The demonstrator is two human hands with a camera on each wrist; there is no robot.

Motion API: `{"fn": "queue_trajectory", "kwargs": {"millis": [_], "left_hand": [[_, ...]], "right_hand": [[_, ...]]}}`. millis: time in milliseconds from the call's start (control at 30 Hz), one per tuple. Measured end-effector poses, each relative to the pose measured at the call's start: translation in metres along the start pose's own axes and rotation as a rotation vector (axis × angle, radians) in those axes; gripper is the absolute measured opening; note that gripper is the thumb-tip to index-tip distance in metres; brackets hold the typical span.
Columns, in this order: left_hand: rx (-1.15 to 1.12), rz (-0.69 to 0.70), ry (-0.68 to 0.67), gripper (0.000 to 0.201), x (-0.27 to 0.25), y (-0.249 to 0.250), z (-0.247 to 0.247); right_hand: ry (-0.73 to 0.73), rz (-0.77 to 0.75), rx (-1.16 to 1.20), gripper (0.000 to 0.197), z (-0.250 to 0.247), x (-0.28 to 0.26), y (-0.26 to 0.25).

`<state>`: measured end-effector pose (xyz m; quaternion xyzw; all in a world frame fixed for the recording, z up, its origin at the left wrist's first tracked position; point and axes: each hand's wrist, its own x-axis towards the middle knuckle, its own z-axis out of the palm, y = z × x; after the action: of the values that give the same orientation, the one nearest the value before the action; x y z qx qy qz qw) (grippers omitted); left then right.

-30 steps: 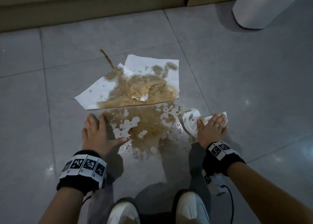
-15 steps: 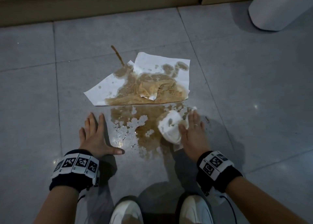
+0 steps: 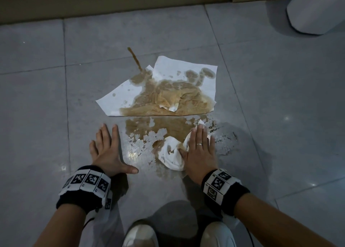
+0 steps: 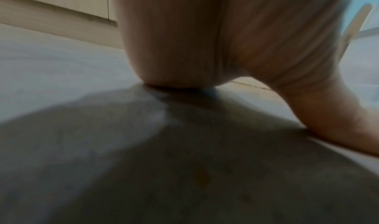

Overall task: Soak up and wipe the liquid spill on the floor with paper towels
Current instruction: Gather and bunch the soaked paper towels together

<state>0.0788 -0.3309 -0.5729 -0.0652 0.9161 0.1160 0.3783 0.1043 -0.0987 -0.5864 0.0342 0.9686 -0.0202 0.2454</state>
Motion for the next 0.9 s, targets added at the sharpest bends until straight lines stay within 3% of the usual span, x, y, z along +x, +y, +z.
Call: {"fn": "queue_trajectory", "kwargs": {"millis": [100,167,233,333,433,533,633,667,767,833,900], "left_hand": [[-0.001,0.009,-0.003,0.154,0.0,0.0,0.0],[-0.003,0.009,0.003,0.153,0.001,-0.001,0.001],[0.001,0.005,0.009,0.153,0.003,-0.002,0.003],[-0.007,0.002,0.013,0.153,0.003,-0.003,0.004],[-0.028,0.006,0.028,0.152,0.003,-0.004,0.005],[-0.02,0.003,0.038,0.146,0.0,-0.001,0.005],[-0.001,0.07,0.07,0.125,-0.012,0.009,0.01],[-0.002,0.132,0.097,0.115,-0.018,0.015,0.013],[0.1,0.397,0.288,0.078,-0.034,0.033,0.025],[0.166,0.487,0.276,0.057,-0.041,0.046,0.033],[0.186,0.547,0.233,0.047,-0.046,0.059,0.041]], "right_hand": [[-0.036,-0.106,0.002,0.062,-0.003,0.0,-0.002],[-0.031,-0.211,-0.045,0.07,-0.009,0.002,-0.01],[0.007,-0.301,-0.045,0.061,-0.003,0.009,-0.016],[-0.009,-0.28,-0.013,0.056,0.002,0.016,-0.02],[0.036,-0.271,0.011,0.062,0.009,0.012,-0.015],[0.135,-0.149,0.04,0.076,0.007,0.001,-0.017],[0.124,-0.103,0.001,0.09,0.011,-0.006,-0.018],[0.082,-0.085,-0.01,0.088,0.013,-0.004,-0.017],[0.133,-0.1,-0.048,0.083,0.012,-0.002,-0.018],[0.041,-0.107,-0.059,0.08,0.014,0.0,-0.019],[0.079,-0.072,-0.032,0.076,0.011,0.001,-0.02]]}}
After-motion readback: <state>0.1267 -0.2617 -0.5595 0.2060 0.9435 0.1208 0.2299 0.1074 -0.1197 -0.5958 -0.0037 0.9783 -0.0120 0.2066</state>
